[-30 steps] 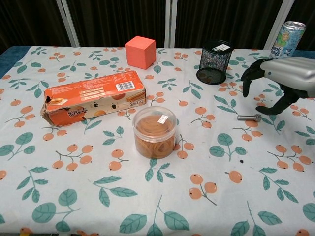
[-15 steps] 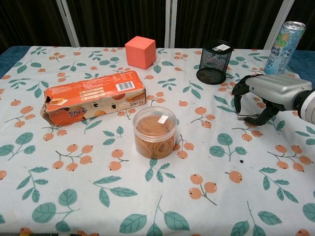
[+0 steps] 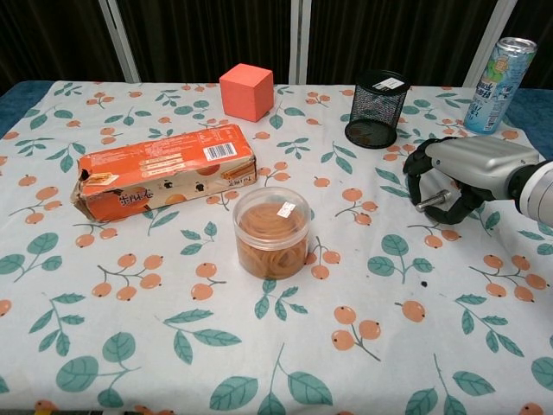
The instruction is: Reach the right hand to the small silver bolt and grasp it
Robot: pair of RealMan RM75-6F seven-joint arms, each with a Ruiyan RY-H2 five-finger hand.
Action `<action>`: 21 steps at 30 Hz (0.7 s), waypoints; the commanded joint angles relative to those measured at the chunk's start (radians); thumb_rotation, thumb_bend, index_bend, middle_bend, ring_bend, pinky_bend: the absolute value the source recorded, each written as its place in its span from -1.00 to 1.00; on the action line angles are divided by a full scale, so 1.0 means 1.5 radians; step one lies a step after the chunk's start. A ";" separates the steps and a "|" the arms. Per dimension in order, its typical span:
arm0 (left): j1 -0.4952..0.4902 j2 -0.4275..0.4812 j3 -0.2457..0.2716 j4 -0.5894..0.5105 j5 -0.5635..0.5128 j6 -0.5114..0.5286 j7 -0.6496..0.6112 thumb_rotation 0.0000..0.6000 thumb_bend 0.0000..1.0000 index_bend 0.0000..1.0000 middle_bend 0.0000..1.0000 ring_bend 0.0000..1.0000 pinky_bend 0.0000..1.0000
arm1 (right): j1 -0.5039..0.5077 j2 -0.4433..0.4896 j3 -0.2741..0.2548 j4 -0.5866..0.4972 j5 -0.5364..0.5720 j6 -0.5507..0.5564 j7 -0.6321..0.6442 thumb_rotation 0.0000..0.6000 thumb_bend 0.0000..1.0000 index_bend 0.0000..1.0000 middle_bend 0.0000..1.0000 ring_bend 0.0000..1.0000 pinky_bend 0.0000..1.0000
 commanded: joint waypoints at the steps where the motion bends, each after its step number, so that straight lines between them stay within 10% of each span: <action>1: 0.001 0.000 0.000 0.001 0.000 0.000 -0.001 1.00 -1.00 -0.82 -0.99 -1.00 -1.00 | -0.001 0.003 0.001 -0.006 -0.013 0.008 0.017 1.00 -0.22 0.10 -0.62 -1.00 -1.00; 12: -0.002 0.004 -0.001 -0.004 0.007 0.002 0.003 1.00 -1.00 -0.82 -0.99 -1.00 -1.00 | -0.046 0.099 0.019 -0.103 -0.088 0.032 0.254 1.00 -0.21 0.13 -0.58 -1.00 -1.00; 21: -0.005 0.005 0.000 -0.010 0.008 -0.003 0.013 1.00 -1.00 -0.82 -0.99 -1.00 -1.00 | -0.056 0.096 0.012 -0.051 -0.131 -0.004 0.438 1.00 -0.21 0.14 -0.58 -1.00 -1.00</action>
